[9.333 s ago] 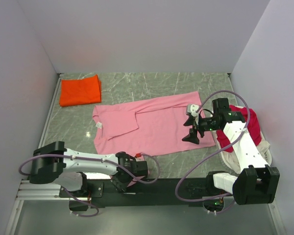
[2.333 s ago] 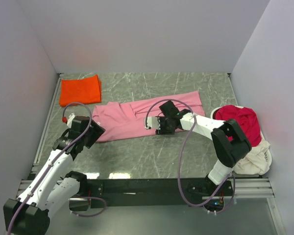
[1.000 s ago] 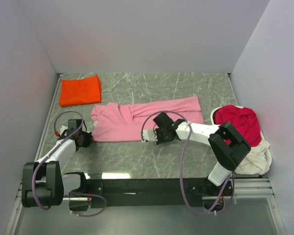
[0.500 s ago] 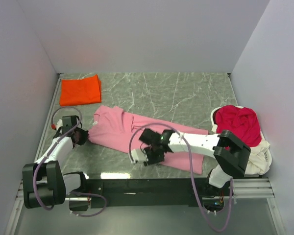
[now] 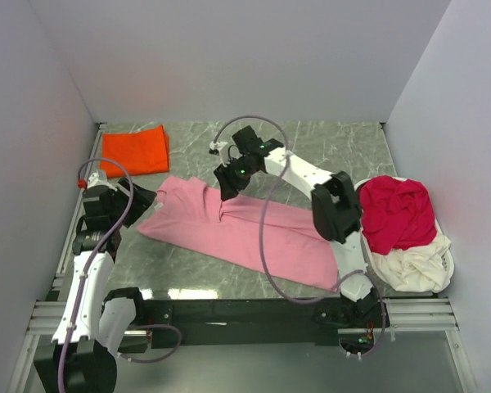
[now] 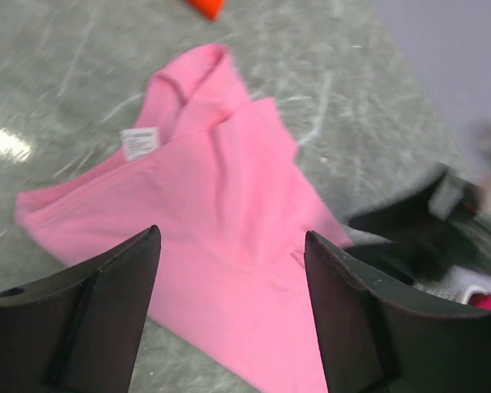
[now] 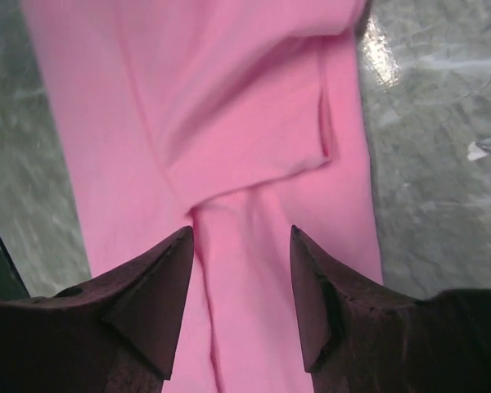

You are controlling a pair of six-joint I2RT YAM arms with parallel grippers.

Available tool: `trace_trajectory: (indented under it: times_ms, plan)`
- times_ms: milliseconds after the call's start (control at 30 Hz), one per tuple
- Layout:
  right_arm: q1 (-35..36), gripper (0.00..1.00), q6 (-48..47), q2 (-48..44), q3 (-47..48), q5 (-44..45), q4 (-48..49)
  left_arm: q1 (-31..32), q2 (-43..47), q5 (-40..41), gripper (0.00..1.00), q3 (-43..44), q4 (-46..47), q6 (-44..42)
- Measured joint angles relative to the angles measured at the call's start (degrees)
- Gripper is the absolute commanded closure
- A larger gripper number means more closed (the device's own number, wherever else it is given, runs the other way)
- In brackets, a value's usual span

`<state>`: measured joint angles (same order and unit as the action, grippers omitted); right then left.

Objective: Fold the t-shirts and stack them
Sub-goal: Fold the tshirt

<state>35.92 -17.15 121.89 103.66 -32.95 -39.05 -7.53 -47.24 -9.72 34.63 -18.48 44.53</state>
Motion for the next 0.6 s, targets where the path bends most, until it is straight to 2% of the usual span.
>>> trace_trajectory:
  times_ms: [100, 233, 600]
  plan:
    - [-0.2, 0.4, 7.3, 8.5, 6.5, -0.9, -0.5, 0.0, 3.1, -2.6, 0.24, 1.2, -0.1, -2.4]
    - [-0.6, 0.39, 12.5, 13.6, 8.9, -0.7, -1.1, 0.0, 5.1, -5.8, 0.24, 1.5, -1.1, -4.1]
    - [-1.0, 0.39, 14.7, 14.3, 10.3, 2.8, -0.3, 0.0, 8.2, -10.2, 0.24, 1.4, -3.7, -4.9]
